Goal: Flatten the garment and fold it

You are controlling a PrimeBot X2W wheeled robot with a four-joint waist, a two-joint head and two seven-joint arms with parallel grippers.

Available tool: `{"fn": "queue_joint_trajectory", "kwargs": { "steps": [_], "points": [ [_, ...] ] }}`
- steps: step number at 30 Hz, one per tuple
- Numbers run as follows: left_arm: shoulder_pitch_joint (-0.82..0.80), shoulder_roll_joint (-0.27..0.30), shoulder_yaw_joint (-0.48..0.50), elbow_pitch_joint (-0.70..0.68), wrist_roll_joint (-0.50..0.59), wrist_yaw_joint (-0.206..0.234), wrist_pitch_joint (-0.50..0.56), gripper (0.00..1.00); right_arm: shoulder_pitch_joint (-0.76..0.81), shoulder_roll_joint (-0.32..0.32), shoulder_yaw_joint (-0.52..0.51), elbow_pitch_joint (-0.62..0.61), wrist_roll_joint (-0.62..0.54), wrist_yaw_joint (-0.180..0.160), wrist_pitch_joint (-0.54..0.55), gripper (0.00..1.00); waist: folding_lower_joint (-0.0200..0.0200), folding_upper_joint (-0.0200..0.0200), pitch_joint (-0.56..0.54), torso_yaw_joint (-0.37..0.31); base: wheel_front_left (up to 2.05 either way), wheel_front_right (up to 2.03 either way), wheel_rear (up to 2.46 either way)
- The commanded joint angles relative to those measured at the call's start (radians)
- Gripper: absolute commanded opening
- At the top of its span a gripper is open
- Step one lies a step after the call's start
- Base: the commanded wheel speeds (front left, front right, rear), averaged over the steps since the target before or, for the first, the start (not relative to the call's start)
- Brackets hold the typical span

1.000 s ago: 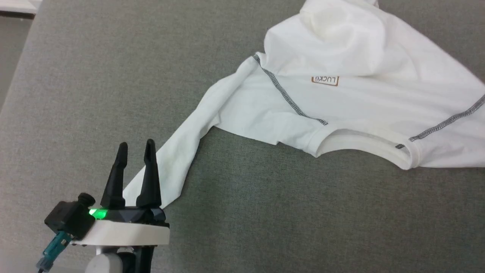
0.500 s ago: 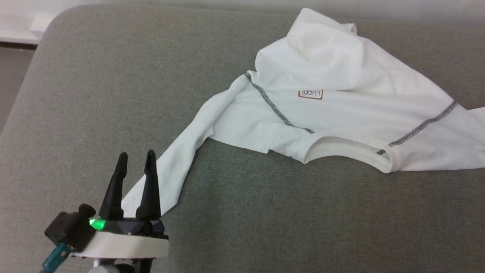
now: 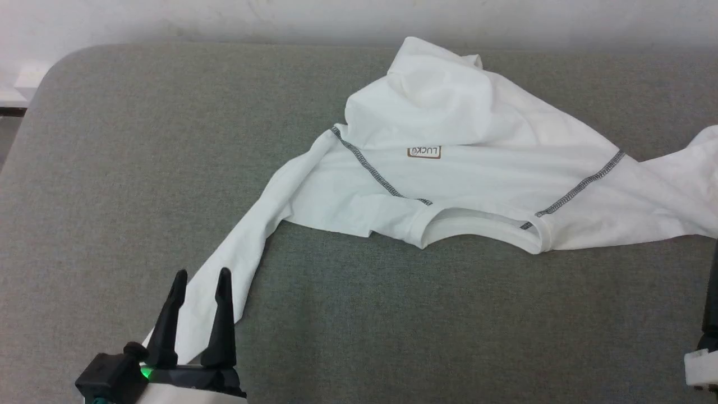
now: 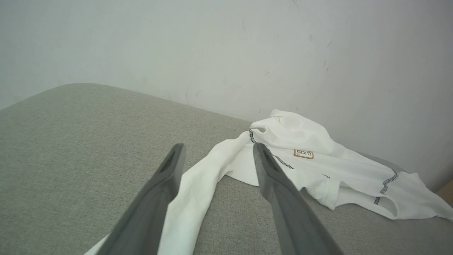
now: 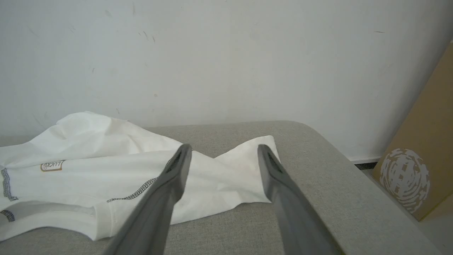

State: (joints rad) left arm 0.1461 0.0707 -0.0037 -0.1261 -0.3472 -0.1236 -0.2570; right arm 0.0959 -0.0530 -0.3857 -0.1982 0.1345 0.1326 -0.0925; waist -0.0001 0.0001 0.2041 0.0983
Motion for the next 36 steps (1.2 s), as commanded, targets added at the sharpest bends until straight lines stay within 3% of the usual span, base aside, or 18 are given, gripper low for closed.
{"fn": "queue_joint_trajectory", "kwargs": {
  "steps": [1, 7, 17, 21, 30, 36],
  "points": [
    [0.009, 0.000, 0.000, -0.005, 0.015, -0.007, -0.005, 1.00, 0.013, 0.003, 0.010, 0.006, 0.019, -0.002, -0.015, 1.00, 0.0001, -0.0001, -0.015, -0.017, 0.00, 0.00, 0.00],
    [-0.031, 0.043, -0.066, 0.009, 0.035, -0.007, 0.015, 1.00, 0.026, 0.003, 0.035, 0.025, 0.024, -0.002, -0.040, 1.00, 0.0001, -0.0001, -0.028, -0.038, 0.00, 0.00, 0.00],
    [-0.331, 0.223, -0.382, 0.070, 0.044, -0.007, 0.287, 1.00, 0.007, 0.003, 0.046, 0.028, 0.031, -0.002, -0.041, 1.00, 0.0001, -0.0001, 0.012, -0.046, 0.00, 0.00, 0.00],
    [-0.455, 0.269, -0.495, 0.113, 0.021, -0.007, 0.375, 1.00, -0.014, 0.003, 0.059, 0.031, 0.041, -0.002, -0.049, 1.00, 0.0001, -0.0001, 0.057, -0.058, 0.00, 0.00, 0.00],
    [-0.636, 0.352, -0.637, 0.244, 0.000, -0.007, 0.456, 1.00, -0.052, 0.003, 0.072, 0.042, 0.059, -0.002, -0.067, 1.00, 0.0001, -0.0001, 0.162, -0.090, 0.00, 0.00, 0.00],
    [-0.696, 0.383, -0.676, 0.310, -0.026, -0.007, 0.467, 1.00, -0.071, 0.003, 0.074, 0.046, 0.067, -0.002, -0.080, 1.00, 0.0001, -0.0001, 0.209, -0.098, 0.00, 0.00, 0.00]
  ]
}}
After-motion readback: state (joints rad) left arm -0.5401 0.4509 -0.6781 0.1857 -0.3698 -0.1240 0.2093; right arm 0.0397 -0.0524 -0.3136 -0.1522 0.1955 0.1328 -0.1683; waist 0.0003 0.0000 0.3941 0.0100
